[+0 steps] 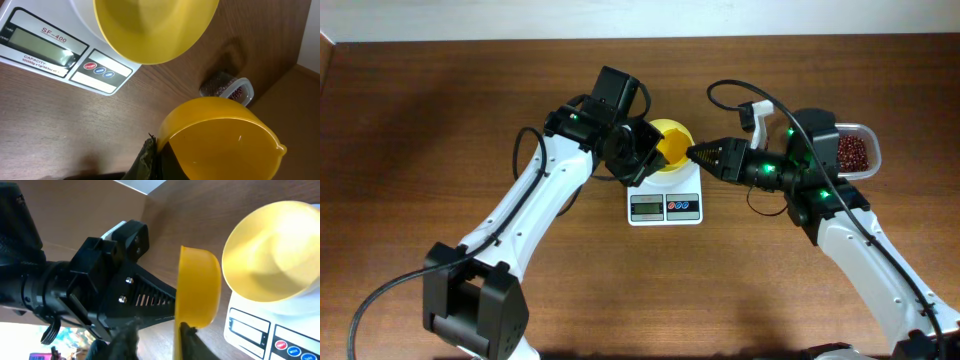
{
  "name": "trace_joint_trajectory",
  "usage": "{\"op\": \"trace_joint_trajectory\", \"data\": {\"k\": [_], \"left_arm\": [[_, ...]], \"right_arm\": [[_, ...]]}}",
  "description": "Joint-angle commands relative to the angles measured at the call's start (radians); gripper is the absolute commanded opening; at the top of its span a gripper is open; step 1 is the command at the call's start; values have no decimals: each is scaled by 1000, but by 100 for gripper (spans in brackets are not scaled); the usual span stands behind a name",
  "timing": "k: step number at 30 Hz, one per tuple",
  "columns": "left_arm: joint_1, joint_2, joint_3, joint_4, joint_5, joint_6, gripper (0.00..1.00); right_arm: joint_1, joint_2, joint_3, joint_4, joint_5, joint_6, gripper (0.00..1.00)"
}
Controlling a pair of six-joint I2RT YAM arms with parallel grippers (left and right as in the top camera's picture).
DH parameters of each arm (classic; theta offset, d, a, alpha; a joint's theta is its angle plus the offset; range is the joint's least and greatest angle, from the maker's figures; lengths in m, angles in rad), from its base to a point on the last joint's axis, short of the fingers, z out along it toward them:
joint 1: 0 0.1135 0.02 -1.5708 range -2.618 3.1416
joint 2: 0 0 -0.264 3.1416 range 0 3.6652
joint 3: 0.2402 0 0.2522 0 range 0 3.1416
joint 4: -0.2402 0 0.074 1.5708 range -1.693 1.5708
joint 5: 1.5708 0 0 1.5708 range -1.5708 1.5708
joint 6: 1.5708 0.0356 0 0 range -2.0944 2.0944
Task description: Scoop item into bowl and weigh 50g on scale
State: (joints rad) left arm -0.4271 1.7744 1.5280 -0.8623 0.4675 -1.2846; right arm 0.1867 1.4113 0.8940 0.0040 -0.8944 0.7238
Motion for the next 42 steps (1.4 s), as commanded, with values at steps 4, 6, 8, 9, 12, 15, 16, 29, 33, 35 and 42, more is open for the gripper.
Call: {"op": "trace_joint_trajectory", "data": {"k": [4,6,8,9,12,15,16,29,33,35,42], "left_arm": [[-12,-23,14,2,4,-10,0],[-12,-23,14,2,4,-10,0],[-12,-23,14,2,4,-10,0],[-12,-23,14,2,4,-10,0],[-12,-23,14,2,4,-10,0],[-12,-23,14,2,4,-9,0],[-12,-23,14,2,4,-9,0],[-12,-23,14,-3,4,-10,0],[-12,-23,14,-3,4,-10,0],[-12,-23,14,-3,4,-10,0],[-12,-23,14,-5,4,-40,0]], "right_arm": [[6,5,12,6,-9,-12,22],[6,5,12,3,-9,-12,19],[6,4,12,-16,7,-12,14],[6,5,12,-31,21,-12,11],[6,5,12,-56,43,-12,4],[6,4,12,-49,62,-9,4],[6,4,12,-48,66,-9,4],[5,4,13,-23,85,-8,37],[5,4,13,-22,88,-8,22],[5,4,13,-22,92,-5,22],[5,4,13,5,95,18,19]]}}
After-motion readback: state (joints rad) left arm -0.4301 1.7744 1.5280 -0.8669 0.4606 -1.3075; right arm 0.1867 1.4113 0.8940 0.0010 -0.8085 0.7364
